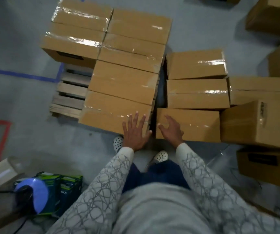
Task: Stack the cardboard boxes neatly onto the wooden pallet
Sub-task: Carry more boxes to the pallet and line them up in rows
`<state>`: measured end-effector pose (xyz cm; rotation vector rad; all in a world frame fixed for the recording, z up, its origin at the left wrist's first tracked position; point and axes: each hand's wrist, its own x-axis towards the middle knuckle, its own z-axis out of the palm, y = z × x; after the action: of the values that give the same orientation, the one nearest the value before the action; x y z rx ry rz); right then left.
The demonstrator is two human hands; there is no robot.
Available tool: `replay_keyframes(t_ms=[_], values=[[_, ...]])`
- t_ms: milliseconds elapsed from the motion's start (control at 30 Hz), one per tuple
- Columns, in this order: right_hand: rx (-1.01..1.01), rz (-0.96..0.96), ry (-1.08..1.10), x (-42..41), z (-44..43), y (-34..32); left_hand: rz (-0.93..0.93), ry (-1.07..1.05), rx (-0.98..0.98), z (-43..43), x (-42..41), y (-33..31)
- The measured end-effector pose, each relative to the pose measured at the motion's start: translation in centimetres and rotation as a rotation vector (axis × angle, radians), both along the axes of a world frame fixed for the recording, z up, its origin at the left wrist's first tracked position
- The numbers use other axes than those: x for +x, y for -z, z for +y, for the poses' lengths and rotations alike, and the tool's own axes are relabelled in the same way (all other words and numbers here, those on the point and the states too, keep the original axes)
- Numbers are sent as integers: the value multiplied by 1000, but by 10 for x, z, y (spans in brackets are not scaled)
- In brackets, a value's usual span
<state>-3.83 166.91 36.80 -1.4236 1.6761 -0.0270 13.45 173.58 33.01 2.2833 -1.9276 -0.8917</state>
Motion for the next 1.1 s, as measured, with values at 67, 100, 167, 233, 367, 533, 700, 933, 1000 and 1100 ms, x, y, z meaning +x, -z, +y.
replay_keyframes(t_ms=[67,100,167,233,367,533,700,933,1000,1100], values=[[-26,9,-73,-11,9,-13,-16,-47,2,20,2,-10],[-31,11,-102,-17,10,-18,-13,-75,12,29,3,-15],[-60,14,-124,-26,12,-26,-10,-136,15,42,6,-22],[-87,11,-108,-33,15,-29,-19,-166,20,49,4,-27],[-72,-11,-106,-38,23,-32,-8,-154,22,49,-9,-37],[-73,-25,-88,-34,32,-36,-16,-95,-22,39,-10,-47],[-90,-49,-54,-28,31,-39,1,-13,-5,30,-8,-43],[-94,-101,126,-1,11,-20,60,88,-47,7,28,-31],[-63,-140,234,14,3,-14,80,108,-31,0,52,-28],[-9,-148,431,40,-10,-1,97,135,-10,-10,97,-21]])
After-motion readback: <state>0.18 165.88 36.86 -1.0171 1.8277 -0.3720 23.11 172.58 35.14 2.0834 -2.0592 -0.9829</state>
